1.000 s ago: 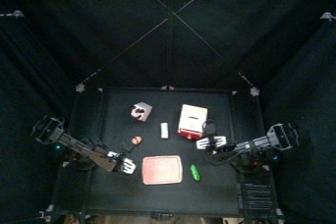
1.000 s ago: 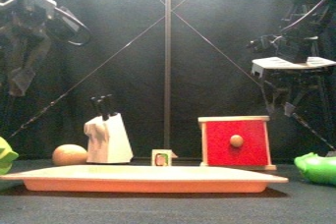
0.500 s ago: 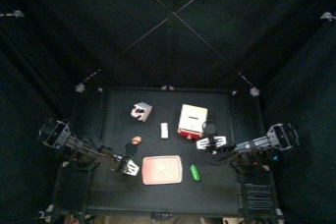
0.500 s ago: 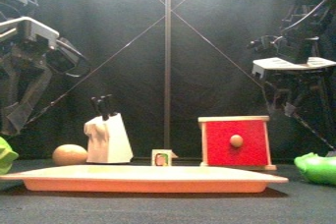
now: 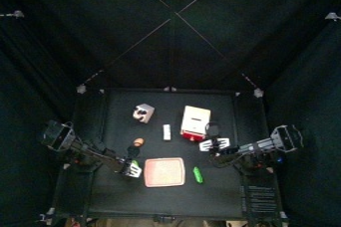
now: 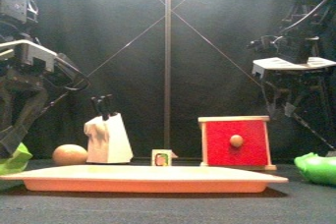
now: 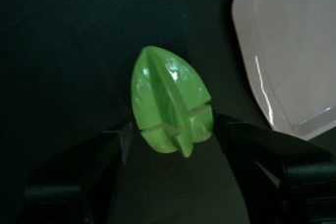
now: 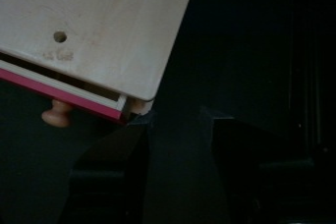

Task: Grab starfruit

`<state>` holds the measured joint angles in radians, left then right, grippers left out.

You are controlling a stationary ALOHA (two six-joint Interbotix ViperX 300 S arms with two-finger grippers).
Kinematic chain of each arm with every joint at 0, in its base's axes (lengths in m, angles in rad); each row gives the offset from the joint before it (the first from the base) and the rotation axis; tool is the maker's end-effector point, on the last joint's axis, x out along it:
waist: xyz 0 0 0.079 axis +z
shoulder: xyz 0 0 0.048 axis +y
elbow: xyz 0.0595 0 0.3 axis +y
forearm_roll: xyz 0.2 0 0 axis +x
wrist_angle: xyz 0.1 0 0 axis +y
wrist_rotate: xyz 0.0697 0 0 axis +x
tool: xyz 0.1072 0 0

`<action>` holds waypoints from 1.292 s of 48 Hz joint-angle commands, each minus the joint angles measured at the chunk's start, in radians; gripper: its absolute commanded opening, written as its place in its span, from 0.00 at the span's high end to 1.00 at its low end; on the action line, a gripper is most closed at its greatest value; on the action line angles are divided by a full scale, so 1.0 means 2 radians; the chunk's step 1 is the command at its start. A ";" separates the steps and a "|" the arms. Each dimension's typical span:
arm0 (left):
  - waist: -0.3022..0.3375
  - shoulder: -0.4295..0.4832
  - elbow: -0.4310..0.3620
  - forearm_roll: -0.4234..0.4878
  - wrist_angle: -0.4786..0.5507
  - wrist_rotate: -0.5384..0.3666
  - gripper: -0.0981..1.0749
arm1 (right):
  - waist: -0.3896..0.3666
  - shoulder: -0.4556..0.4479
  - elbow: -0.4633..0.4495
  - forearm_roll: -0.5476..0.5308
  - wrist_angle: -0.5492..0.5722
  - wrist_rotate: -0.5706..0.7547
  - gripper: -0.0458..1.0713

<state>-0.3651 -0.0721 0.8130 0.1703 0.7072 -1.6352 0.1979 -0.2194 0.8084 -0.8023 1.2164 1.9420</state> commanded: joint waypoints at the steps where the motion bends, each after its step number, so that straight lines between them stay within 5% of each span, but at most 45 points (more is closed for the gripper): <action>1: 0.004 -0.001 -0.005 0.002 -0.002 -0.001 0.09 | -0.001 -0.005 -0.003 -0.002 0.002 -0.001 0.25; 13: 0.004 0.005 -0.005 0.004 -0.002 0.002 0.11 | -0.002 -0.006 -0.004 -0.002 0.002 -0.001 0.25; 31: 0.005 -0.012 -0.008 0.013 0.003 0.009 0.31 | -0.002 -0.006 -0.003 -0.002 0.002 -0.001 0.25; 62: 0.005 -0.031 -0.029 0.033 0.034 0.013 0.32 | 0.000 -0.006 -0.004 -0.001 0.002 -0.001 0.25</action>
<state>-0.3574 -0.1181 0.7885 0.2240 0.7731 -1.6107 0.1963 -0.2194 0.8084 -0.8007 1.2164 1.9420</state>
